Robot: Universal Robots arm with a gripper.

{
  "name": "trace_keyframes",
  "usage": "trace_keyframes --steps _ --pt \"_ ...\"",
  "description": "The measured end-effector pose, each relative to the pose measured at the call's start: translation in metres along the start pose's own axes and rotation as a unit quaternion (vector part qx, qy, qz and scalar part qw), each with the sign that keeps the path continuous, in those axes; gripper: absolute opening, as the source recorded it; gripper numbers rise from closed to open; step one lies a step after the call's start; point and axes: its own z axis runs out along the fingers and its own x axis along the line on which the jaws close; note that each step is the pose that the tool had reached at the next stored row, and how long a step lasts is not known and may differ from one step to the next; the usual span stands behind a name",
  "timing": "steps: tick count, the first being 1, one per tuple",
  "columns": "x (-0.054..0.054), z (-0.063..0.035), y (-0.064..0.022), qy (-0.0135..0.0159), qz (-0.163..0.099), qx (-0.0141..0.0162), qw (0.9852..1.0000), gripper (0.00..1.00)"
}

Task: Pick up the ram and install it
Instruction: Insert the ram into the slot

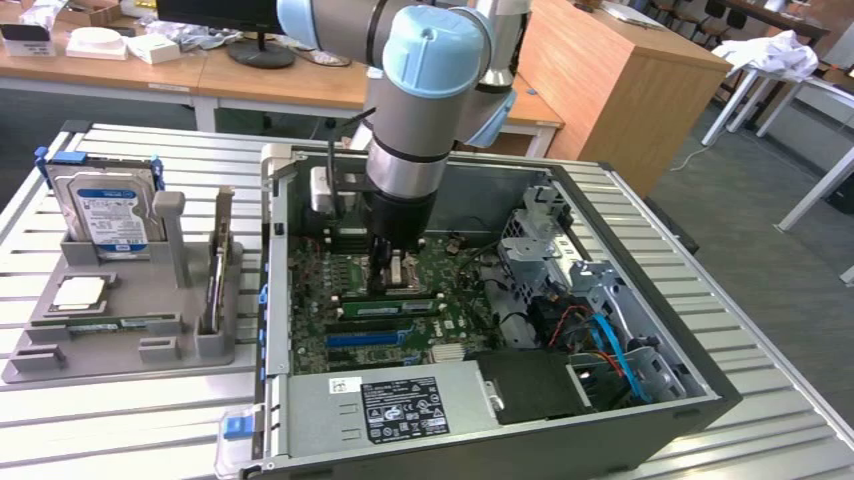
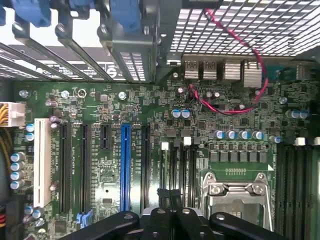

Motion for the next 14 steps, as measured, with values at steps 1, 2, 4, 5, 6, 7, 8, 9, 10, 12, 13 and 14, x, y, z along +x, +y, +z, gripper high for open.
trace_keyframes --steps 1,2,4,5,6,7,8,9,10,12,13,14 --pt "0.0 -0.0022 0.0 0.0 0.0 0.0 1.0 0.1" --pt "0.0 -0.0045 0.0 0.0 0.0 0.0 1.0 0.1" --pt "0.0 -0.0093 0.0 0.0 0.0 0.0 1.0 0.1" --pt "0.0 -0.0118 0.0001 0.0 0.0 0.0 1.0 0.1" --pt "0.0 -0.0141 0.0001 0.0 0.0 0.0 1.0 0.1" --pt "-0.001 -0.0163 0.0001 0.0 0.0 0.0 1.0 0.1" --pt "-0.001 -0.0189 0.0 0.0 0.0 0.0 1.0 0.1" --pt "-0.001 -0.0212 0.0001 0.0 0.0 0.0 1.0 0.1" --pt "-0.001 -0.0234 0.0001 0.0 0.0 0.0 1.0 0.1" --pt "-0.001 -0.0278 0.0001 0.0 0.0 0.0 1.0 0.1" --pt "-0.001 -0.03 0.0001 0.0 0.0 0.0 1.0 0.1" --pt "-0.001 -0.0322 0.0001 0.0 0.0 0.0 1.0 0.1"
